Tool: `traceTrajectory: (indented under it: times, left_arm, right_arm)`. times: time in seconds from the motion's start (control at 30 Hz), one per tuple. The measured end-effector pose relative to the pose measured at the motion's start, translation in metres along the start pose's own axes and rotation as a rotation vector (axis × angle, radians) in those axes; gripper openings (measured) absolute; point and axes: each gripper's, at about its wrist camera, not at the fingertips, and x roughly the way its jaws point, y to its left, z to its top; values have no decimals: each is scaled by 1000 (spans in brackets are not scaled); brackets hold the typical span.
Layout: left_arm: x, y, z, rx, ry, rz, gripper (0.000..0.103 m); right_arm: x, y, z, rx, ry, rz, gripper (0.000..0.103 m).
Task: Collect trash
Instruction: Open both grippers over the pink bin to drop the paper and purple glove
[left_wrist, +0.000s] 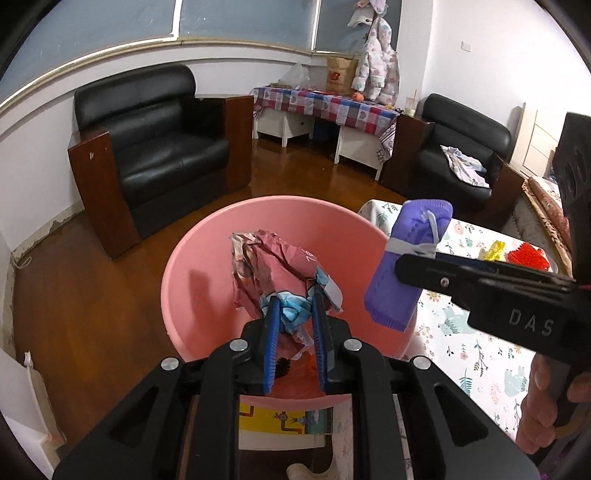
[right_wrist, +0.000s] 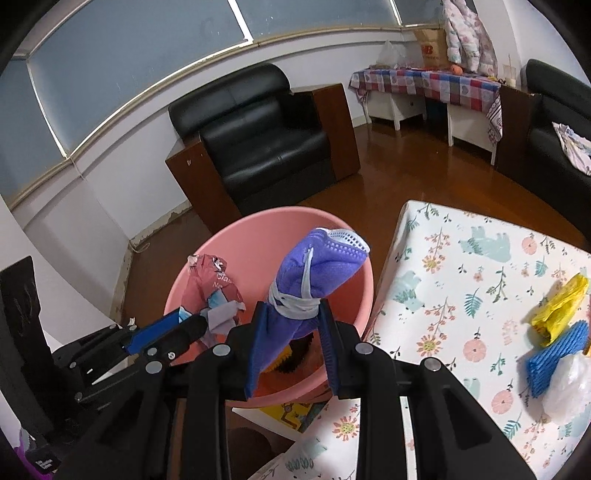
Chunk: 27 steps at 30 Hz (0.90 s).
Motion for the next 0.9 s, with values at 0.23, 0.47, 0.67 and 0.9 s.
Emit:
traceTrajectory:
  times: [0.23, 0.47, 0.67, 0.9]
  left_arm:
    - [6, 3, 0, 3, 26, 7, 24]
    - [4, 2, 1, 4, 21, 1, 26]
    - [1, -3, 2, -1, 20, -9, 26]
    - [-6, -13, 2, 10, 9, -21, 26]
  right_arm:
    - [9, -7, -4, 15, 28, 14, 42]
    - [3, -15, -8, 41, 20, 21, 45]
    - [-12, -19, -16, 48, -1, 19, 45]
    - [-35, -25, -28, 58, -25, 12, 45]
